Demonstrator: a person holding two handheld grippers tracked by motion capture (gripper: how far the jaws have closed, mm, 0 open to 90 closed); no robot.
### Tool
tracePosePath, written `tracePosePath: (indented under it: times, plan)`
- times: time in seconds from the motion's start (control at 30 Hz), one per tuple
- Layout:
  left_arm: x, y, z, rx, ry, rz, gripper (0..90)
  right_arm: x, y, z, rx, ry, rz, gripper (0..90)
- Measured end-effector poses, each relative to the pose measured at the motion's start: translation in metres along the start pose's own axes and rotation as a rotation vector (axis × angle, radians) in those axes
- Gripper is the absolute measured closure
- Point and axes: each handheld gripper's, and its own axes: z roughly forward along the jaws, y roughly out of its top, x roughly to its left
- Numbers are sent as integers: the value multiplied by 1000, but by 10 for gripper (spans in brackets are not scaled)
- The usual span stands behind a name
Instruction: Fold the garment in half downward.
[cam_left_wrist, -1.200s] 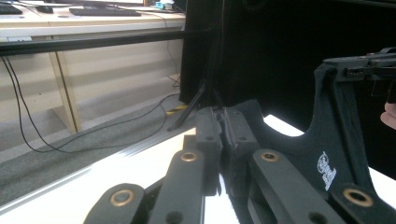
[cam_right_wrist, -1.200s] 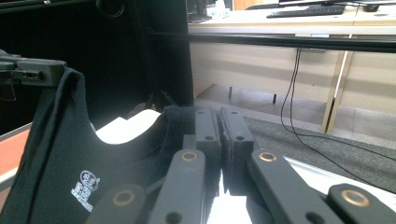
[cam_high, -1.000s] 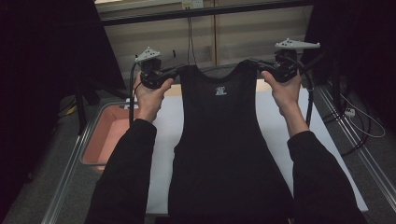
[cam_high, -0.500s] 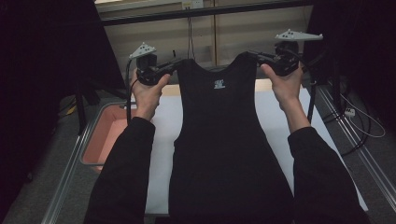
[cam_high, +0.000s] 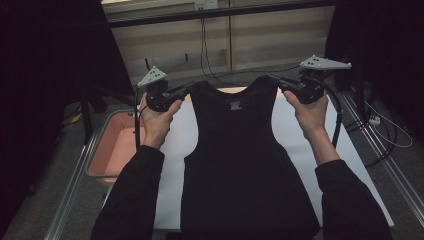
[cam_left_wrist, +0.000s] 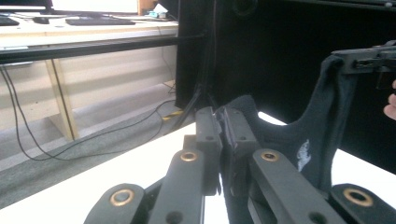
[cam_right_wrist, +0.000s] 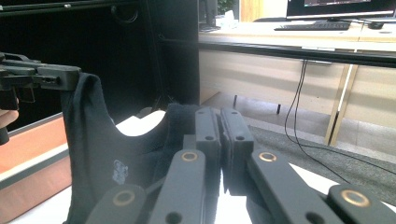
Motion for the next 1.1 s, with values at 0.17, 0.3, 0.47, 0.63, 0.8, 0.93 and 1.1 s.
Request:
tracePosePath:
  times: [0.17,0.3,0.47,0.63,0.8,0.93,1.1]
  plan:
    - [-15,5,-12,-19,-22,25,863,8,2,-12,-17,12,-11,869]
    - [-23,5,-23,-35,-30,30,863,19,7,-24,-30,19,-35,869]
    - [-33,-1,-37,-55,-38,46,863,30,8,-39,-45,33,-34,869]
    - [-41,-5,-52,-64,-50,55,863,42,5,-54,-62,63,-60,869]
    - [-49,-13,-64,-68,-67,61,863,54,1,-69,-59,75,-78,869]
    - [-59,-24,-72,-66,-47,64,863,60,-7,-82,-60,89,-72,869]
    - [-67,-30,-82,-50,-58,78,862,67,-17,-95,-67,109,-61,869]
